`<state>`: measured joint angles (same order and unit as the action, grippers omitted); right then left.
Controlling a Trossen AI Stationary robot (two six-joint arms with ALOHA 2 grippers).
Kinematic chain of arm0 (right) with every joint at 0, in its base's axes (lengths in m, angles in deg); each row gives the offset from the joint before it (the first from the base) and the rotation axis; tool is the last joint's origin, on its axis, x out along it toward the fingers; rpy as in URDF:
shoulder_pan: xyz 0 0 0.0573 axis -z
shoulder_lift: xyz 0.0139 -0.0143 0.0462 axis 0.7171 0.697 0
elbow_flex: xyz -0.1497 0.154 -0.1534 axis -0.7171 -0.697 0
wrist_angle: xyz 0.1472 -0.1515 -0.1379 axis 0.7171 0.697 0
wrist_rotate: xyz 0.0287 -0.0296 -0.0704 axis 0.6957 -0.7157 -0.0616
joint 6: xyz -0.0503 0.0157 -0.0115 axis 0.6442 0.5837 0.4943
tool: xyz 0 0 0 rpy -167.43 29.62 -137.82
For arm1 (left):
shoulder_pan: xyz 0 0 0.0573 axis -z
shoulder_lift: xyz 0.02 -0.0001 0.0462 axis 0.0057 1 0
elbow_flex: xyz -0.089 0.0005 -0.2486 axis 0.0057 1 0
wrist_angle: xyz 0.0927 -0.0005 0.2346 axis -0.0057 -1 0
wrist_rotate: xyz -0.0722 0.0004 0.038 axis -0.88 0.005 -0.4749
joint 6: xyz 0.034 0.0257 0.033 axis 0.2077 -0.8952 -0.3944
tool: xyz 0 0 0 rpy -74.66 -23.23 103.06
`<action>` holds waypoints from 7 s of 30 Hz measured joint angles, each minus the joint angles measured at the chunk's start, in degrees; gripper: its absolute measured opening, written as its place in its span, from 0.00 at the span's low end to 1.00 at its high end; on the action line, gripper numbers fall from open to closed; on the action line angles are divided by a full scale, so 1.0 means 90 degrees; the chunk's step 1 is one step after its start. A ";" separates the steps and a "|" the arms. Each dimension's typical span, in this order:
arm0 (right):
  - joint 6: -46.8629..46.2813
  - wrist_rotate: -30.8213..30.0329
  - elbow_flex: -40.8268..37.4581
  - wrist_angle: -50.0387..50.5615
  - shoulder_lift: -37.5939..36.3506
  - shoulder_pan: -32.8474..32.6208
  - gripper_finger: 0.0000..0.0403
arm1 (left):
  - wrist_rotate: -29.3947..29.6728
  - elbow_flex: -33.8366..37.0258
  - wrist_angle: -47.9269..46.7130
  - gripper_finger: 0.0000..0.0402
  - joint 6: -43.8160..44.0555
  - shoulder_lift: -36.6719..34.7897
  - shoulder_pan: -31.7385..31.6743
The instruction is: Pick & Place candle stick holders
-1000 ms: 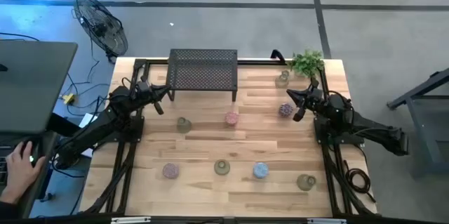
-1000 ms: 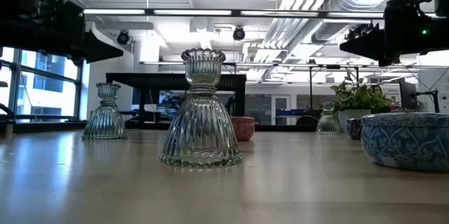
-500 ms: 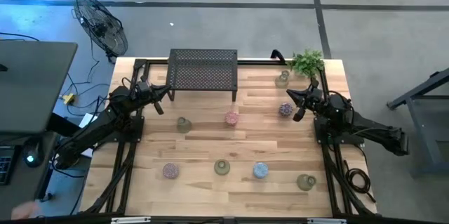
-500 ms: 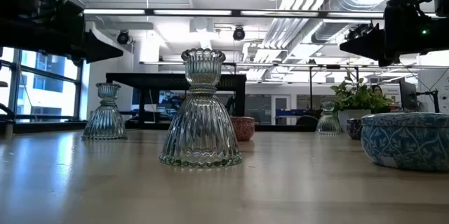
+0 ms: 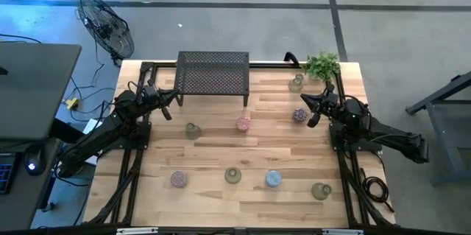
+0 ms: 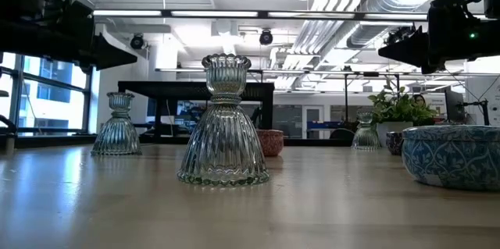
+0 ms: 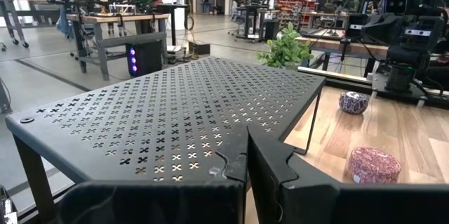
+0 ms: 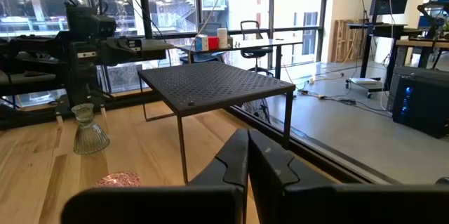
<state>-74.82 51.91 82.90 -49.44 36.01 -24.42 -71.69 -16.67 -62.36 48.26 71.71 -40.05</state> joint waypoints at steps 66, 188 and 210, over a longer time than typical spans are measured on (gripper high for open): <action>-0.1394 0.0547 0.0000 -0.1285 0.0648 -0.0004 0.00 | -0.1608 -0.0784 -0.0701 0.00 0.1518 0.0708 0.0070; 0.0214 0.1179 0.0000 -0.3597 0.3077 -0.0341 0.00 | 0.0851 -1.2208 -0.9353 0.43 0.0223 1.0893 -0.1193; 0.0187 0.1202 0.0000 -0.3468 0.3077 -0.0341 0.00 | 0.1168 -1.2313 -0.8939 0.42 -0.0010 1.1588 -0.1552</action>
<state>-73.14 62.73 82.90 -80.65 63.70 -27.49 -61.18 -127.48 -142.81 48.17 176.00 -54.02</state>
